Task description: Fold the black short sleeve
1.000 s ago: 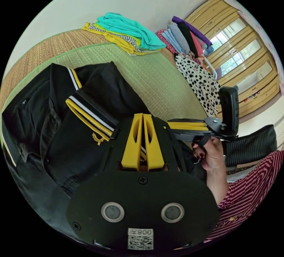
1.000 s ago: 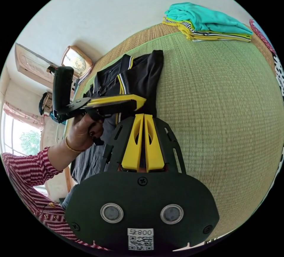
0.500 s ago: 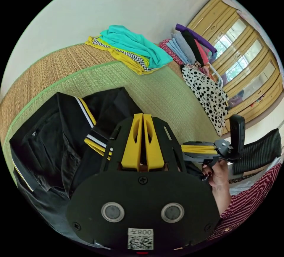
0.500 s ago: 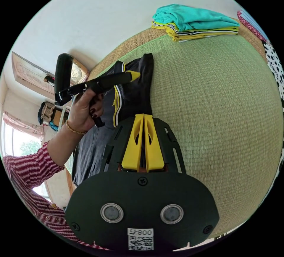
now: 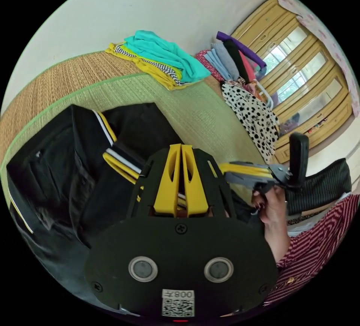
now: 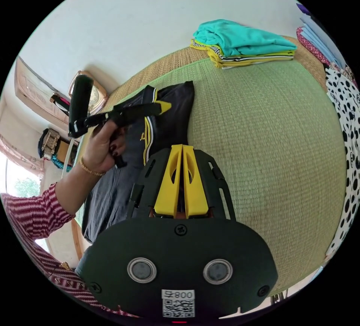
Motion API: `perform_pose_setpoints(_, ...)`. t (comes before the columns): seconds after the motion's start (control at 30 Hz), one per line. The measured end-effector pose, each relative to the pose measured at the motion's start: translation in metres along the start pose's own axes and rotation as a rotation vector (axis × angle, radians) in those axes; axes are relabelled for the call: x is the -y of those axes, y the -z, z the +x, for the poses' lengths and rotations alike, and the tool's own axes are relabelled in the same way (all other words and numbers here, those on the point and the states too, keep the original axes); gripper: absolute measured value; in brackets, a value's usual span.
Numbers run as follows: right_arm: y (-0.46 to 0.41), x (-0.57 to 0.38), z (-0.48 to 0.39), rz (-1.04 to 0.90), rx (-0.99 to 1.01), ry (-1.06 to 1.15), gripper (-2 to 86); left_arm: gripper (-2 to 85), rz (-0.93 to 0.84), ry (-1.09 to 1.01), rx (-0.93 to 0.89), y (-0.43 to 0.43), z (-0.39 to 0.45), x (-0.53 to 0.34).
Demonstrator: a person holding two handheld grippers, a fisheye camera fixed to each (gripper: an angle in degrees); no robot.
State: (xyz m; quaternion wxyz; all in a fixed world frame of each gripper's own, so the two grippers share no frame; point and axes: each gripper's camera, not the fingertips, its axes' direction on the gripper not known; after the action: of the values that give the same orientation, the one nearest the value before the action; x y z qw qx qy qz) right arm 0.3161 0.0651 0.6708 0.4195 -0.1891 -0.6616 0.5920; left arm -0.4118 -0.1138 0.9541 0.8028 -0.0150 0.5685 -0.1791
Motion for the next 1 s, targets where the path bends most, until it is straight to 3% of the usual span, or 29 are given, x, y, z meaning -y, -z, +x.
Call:
perform_pose_setpoints(0.1, -0.027, 0.0, -0.003, -0.072, -0.045, 0.023, 0.0, 0.2, -0.03, 0.02, 0.028, 0.008, 0.011, -0.007)
perform_pose_setpoints(0.3, -0.026, -0.013, 0.012, -0.013, -0.094, 0.002, 0.0, 0.8, 0.172, 0.108, -0.018, 0.113, 0.032, -0.045)
perform_pose_setpoints(0.4, -0.02, -0.02, 0.026, 0.05, -0.024, -0.01, 0.1, 1.9, 0.247, 0.261, 0.057, 0.18, 0.026, -0.111)
perform_pose_setpoints(0.6, -0.025, -0.03, 0.022, 0.048, 0.103, 0.101, 0.9, 5.1, 0.427, 0.77, 0.337, 0.329, -0.002, -0.272)
perform_pose_setpoints(0.77, -0.062, -0.016, -0.05, -0.078, 0.222, 0.266, 3.8, 8.4, 0.455, 0.919, 0.323, 0.374, -0.019, -0.314)
perform_pose_setpoints(1.0, -0.145, 0.009, -0.244, -0.251, 0.311, 0.655, 9.3, 9.4, 0.543, 0.951, 0.228, 0.393, -0.019, -0.313)
